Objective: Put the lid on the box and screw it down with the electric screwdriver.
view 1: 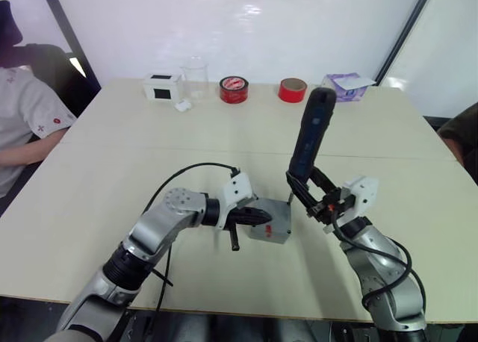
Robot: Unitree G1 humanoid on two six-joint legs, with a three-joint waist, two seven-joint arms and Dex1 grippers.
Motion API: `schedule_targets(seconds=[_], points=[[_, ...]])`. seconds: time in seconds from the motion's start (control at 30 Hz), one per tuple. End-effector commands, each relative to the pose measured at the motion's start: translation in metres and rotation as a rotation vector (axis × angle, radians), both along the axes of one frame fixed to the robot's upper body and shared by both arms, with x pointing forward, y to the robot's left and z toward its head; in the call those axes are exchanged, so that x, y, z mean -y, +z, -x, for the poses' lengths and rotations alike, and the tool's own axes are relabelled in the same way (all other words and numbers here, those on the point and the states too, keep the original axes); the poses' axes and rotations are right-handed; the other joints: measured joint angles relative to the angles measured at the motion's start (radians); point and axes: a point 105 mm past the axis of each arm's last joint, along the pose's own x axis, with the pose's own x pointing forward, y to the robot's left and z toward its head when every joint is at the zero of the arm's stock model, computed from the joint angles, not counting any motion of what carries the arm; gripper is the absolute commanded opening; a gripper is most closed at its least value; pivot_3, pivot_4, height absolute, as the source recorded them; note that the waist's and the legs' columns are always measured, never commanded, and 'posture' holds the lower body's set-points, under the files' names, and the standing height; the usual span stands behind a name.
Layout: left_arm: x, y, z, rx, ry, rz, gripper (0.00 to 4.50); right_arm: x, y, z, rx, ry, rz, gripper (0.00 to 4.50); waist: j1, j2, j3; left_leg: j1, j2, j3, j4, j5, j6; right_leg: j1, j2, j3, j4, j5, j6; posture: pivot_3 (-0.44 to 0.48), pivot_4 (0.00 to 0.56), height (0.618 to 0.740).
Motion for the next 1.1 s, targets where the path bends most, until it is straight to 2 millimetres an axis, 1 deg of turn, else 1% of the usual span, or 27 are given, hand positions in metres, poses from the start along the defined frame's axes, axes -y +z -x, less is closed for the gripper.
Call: schedule_targets(seconds=[0.03,0.07,0.13,0.2,0.23,0.27,0.33,0.37,0.4,0.43,0.47,0.5,0.53,0.57,0.6,0.63,0.67,0.73,0.83,0.9,1.1], points=[[-0.004,-0.007,0.000,-0.030,0.015,-0.019,0.00,0.014,0.063,0.000,0.101,0.052,-0.016,1.83,-0.001,0.007,0.006,-0.002,-0.001,0.000,0.000,0.000,0.000,-0.001,-0.001,0.000,0.000,0.000,0.000,0.000,0.150,0.740],[-0.004,-0.007,0.000,-0.031,0.016,-0.017,0.00,0.018,0.080,0.000,0.120,0.067,-0.016,1.83,0.000,0.009,0.007,-0.006,-0.002,0.000,0.000,0.001,-0.001,-0.005,-0.002,0.000,0.000,0.001,-0.001,0.000,0.150,0.740],[-0.005,-0.008,0.000,-0.034,0.023,-0.014,0.00,0.027,0.107,-0.004,0.130,0.077,0.007,1.83,0.001,0.010,0.009,-0.016,-0.003,0.001,0.000,0.003,-0.004,-0.015,-0.002,0.000,0.002,0.001,-0.001,0.000,0.150,0.740],[-0.004,-0.010,-0.004,-0.029,0.060,0.012,0.00,0.044,0.139,-0.014,0.095,0.058,-0.049,1.83,0.002,0.013,0.012,-0.017,-0.003,0.001,-0.002,0.004,-0.004,-0.016,-0.001,-0.001,0.002,0.001,-0.001,0.000,0.150,0.740],[-0.003,-0.009,-0.006,-0.024,0.077,0.031,0.00,0.053,0.150,-0.018,0.072,0.039,-0.087,1.83,0.002,0.014,0.013,-0.017,-0.003,0.001,-0.002,0.004,-0.004,-0.017,-0.001,-0.002,0.002,0.001,-0.001,0.000,0.150,0.740],[-0.002,-0.008,-0.007,-0.021,0.088,0.044,0.00,0.058,0.157,-0.020,0.052,0.028,-0.114,1.83,0.002,0.013,0.014,-0.017,-0.003,0.001,-0.002,0.004,-0.004,-0.017,-0.001,-0.002,0.002,0.001,-0.001,0.000,0.150,0.740],[0.001,0.008,-0.017,-0.009,0.163,0.149,0.00,0.067,0.164,-0.027,-0.053,0.037,-0.139,1.83,0.010,0.011,0.015,-0.017,-0.003,0.000,-0.003,0.004,-0.004,-0.016,0.001,-0.004,0.001,0.001,-0.001,0.000,0.150,0.740],[-0.004,0.023,-0.030,0.014,0.248,0.208,0.00,0.076,0.152,-0.034,-0.227,0.030,-0.090,1.83,0.015,0.012,0.016,-0.017,-0.003,-0.001,-0.003,0.004,-0.004,-0.015,0.001,-0.004,0.001,0.001,-0.001,0.000,0.150,0.740],[-0.007,0.033,-0.038,0.028,0.308,0.248,0.00,0.083,0.144,-0.036,-0.352,0.020,-0.058,1.83,0.017,0.011,0.019,-0.017,-0.003,0.000,-0.003,0.004,-0.003,-0.015,0.001,-0.004,0.001,0.001,-0.001,0.000,0.150,0.740],[-0.012,0.041,-0.040,0.036,0.331,0.255,0.00,0.090,0.135,-0.036,-0.458,0.003,-0.017,1.83,0.019,0.010,0.021,-0.017,-0.003,0.001,-0.002,0.004,-0.003,-0.016,0.000,-0.003,0.001,0.001,-0.001,0.000,0.150,0.740],[-0.017,0.052,-0.030,0.026,0.266,0.279,0.00,0.096,0.123,-0.032,-0.574,0.006,0.035,1.83,0.021,0.006,0.024,-0.018,-0.004,0.002,-0.002,0.004,-0.003,-0.016,0.000,-0.003,0.001,0.001,0.000,0.000,0.150,0.740],[-0.022,0.063,-0.017,0.007,0.183,0.294,0.00,0.109,0.112,-0.031,-0.676,-0.043,0.076,1.83,0.020,0.002,0.026,-0.018,-0.003,0.001,-0.002,0.004,-0.003,-0.017,0.000,-0.003,0.001,0.001,-0.001,0.000,0.150,0.740],[-0.027,0.073,-0.004,-0.007,0.100,0.289,0.00,0.127,0.095,-0.028,-0.806,-0.119,0.116,1.83,0.020,0.002,0.026,-0.022,-0.003,0.001,-0.002,0.004,-0.003,-0.020,0.002,-0.003,0.001,0.001,-0.001,0.000,0.150,0.740],[-0.031,0.077,0.005,-0.001,0.052,0.264,0.00,0.143,0.080,-0.022,-0.918,-0.184,0.145,1.83,0.020,0.004,0.027,-0.027,-0.002,0.001,-0.002,0.004,-0.003,-0.025,0.002,-0.003,0.002,0.001,-0.001,0.000,0.150,0.740],[-0.033,0.076,0.012,0.009,0.010,0.219,0.00,0.154,0.069,-0.017,-1.007,-0.224,0.158,1.83,0.022,0.005,0.027,-0.034,-0.002,0.001,-0.001,0.004,-0.003,-0.033,0.005,-0.003,0.003,0.001,0.000,0.000,0.150,0.740],[-0.034,0.071,0.019,0.025,-0.028,0.162,0.00,0.160,0.062,-0.011,-1.068,-0.230,0.167,1.83,0.023,0.006,0.027,-0.034,-0.003,0.003,-0.001,0.004,-0.003,-0.034,0.006,-0.003,0.002,0.003,0.002,0.000,0.150,0.740],[-0.034,0.066,0.024,0.021,-0.058,0.123,0.00,0.161,0.055,-0.007,-1.115,-0.216,0.177,1.83,0.024,0.011,0.028,-0.034,-0.003,0.003,-0.002,0.004,-0.003,-0.034,0.005,-0.003,0.002,0.003,0.003,0.000,0.150,0.740],[-0.034,0.062,0.031,-0.004,-0.089,0.093,0.00,0.166,0.043,-0.005,-1.178,-0.228,0.185,1.83,0.022,0.014,0.028,-0.035,-0.005,0.005,-0.003,0.003,0.000,-0.034,0.005,-0.002,0.001,0.003,0.004,0.000,0.150,0.740],[-0.029,0.059,0.033,0.000,-0.103,0.080,0.00,0.178,0.023,-0.007,-1.247,-0.284,0.184,1.83,0.019,0.013,0.029,-0.035,-0.006,0.009,-0.001,0.002,0.001,-0.034,0.005,0.000,0.000,0.003,0.005,0.000,0.150,0.740],[-0.024,0.059,0.036,0.005,-0.111,0.087,0.00,0.182,0.011,-0.006,-1.282,-0.301,0.196,1.83,0.020,0.012,0.029,-0.034,-0.007,0.009,0.000,0.002,0.001,-0.034,0.006,0.000,0.000,0.004,0.006,0.000,0.150,0.740],[-0.017,0.060,0.042,0.002,-0.122,0.104,0.00,0.180,0.001,-0.008,-1.275,-0.286,0.230,1.83,0.020,0.013,0.029,-0.035,-0.003,0.008,0.010,0.002,0.001,-0.032,0.013,0.001,0.003,0.005,0.008,0.000,0.150,0.740]])
